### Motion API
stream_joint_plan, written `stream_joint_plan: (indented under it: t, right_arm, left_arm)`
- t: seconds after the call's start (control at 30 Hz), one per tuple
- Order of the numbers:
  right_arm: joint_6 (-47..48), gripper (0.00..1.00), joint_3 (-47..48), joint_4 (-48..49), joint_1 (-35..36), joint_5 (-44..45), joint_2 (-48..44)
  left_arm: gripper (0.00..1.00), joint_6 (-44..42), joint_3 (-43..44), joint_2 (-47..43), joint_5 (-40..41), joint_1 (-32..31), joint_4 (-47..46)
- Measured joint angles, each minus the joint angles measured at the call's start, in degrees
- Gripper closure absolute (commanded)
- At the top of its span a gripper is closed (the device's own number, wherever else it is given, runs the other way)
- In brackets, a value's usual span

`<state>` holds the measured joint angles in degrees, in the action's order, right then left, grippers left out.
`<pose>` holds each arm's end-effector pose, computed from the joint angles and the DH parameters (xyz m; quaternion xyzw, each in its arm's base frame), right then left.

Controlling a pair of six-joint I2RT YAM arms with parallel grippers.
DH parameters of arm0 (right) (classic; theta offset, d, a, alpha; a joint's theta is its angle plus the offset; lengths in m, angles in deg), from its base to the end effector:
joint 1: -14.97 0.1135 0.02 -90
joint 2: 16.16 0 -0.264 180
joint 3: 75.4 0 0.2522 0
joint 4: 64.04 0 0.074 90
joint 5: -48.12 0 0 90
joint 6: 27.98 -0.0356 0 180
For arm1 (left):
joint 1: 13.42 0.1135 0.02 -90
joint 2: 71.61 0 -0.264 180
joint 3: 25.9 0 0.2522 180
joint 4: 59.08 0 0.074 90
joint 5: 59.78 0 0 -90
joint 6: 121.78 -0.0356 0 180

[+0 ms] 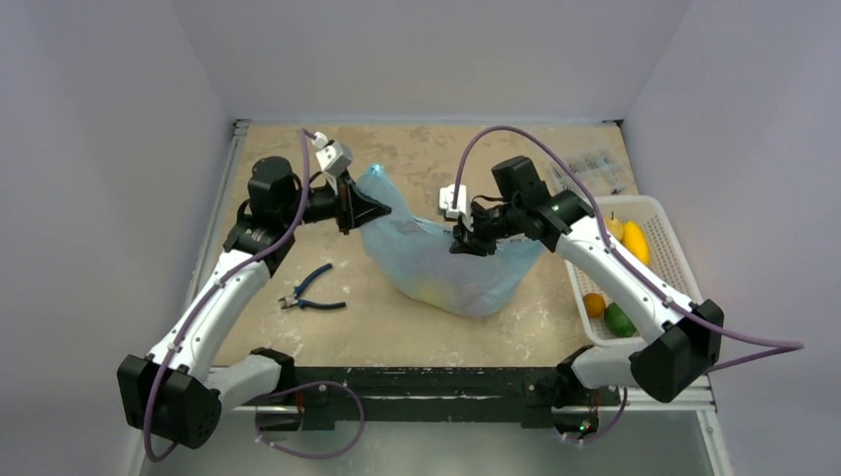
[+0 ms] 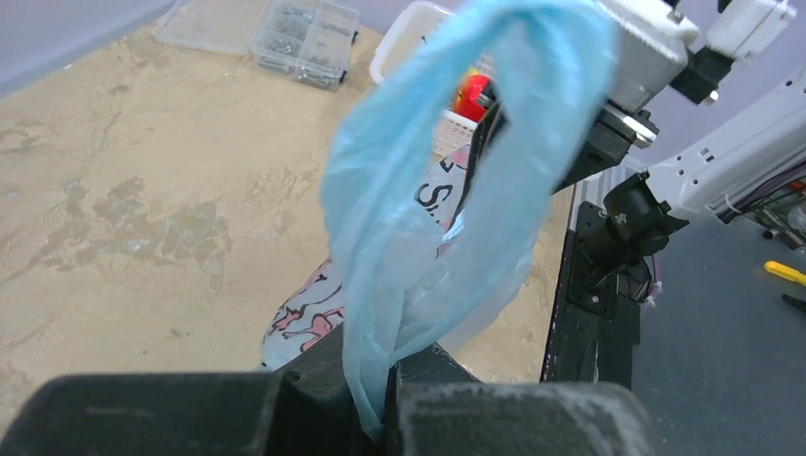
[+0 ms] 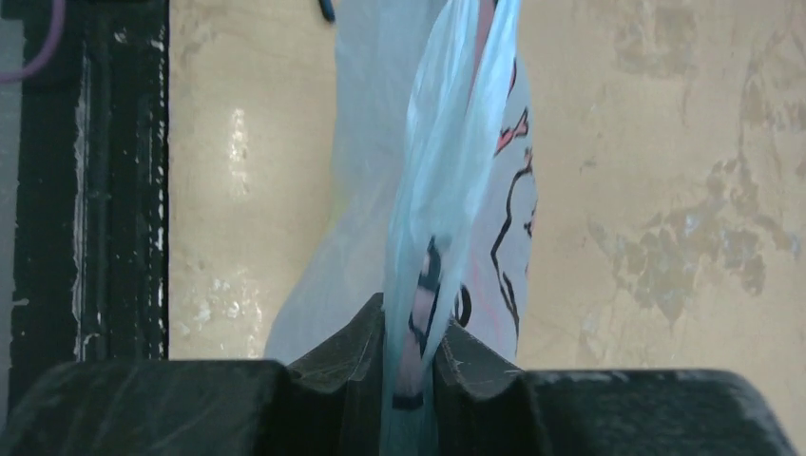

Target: Place the fake fruits into the plastic bag and tie a complex knot

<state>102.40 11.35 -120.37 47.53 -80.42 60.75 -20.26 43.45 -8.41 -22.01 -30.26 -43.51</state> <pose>0.2231 0.1687 0.3399 -0.6195 0.6323 0.2819 0.3700 0.2275 -0.0983 0.3605 0.3161 0.6710 -0.4678 0.4807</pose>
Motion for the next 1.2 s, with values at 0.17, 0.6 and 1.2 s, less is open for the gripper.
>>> stream_joint_plan:
  t: [0.17, 0.6, 1.2]
  right_arm:
    - [3.98, 1.0, -2.12, -3.58, -0.46, 4.59, 0.11]
    - [-0.96, 0.01, 9.2, -5.07, -2.62, -4.44, 4.87]
    - [-6.27, 0.01, 8.15, -6.43, -32.65, -14.01, -17.66]
  left_arm:
    - [1.0, 0.02, -0.22, -0.11, 0.02, 1.25, 1.75]
    - [1.0, -6.47, -0.83, 0.0, -6.25, 0.92, 5.09]
    - [1.0, -18.56, 7.1, 6.51, -9.11, 6.03, 16.24]
